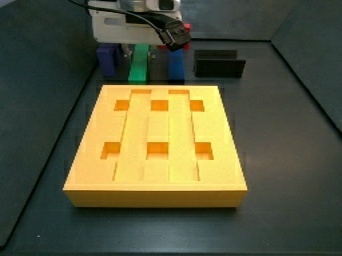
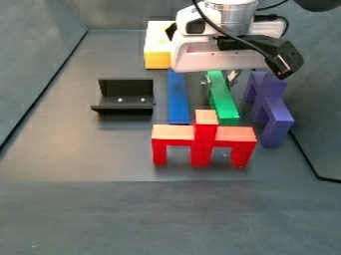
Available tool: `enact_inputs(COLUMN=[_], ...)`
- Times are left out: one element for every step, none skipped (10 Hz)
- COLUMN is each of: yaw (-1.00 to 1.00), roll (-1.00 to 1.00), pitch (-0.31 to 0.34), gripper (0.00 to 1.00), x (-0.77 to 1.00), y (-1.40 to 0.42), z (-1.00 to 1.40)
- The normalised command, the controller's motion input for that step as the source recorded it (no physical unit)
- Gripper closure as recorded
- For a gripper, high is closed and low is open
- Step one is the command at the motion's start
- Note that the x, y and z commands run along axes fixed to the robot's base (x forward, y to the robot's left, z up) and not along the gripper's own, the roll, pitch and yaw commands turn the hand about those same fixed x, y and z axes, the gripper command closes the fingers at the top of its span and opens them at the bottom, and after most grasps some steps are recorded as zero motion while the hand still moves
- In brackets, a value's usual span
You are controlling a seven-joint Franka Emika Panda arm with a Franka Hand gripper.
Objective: Pick up the green object. Move up. Move to above the board. Insert the green object.
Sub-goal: Move up, then move to above the board.
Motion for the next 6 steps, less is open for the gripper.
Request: enact_inputs(yaw=[0.0,0.01,0.01,0.01,0.0,0.0], roll=[0.0,-0.01,0.0,0.0,0.0,0.0], pitch=[0.0,0.02,0.022,-0.002,0.0,0.018], gripper=[1.0,1.0,1.0,1.0,1.0,1.0], x=[0.0,-0.08,-0.1,-0.06,0.0,0.01], y=[0.0,-0.05,-0.04,-0.02,0.0,0.0], z=[0.83,0.83,0.64,0.33,1.4,1.4])
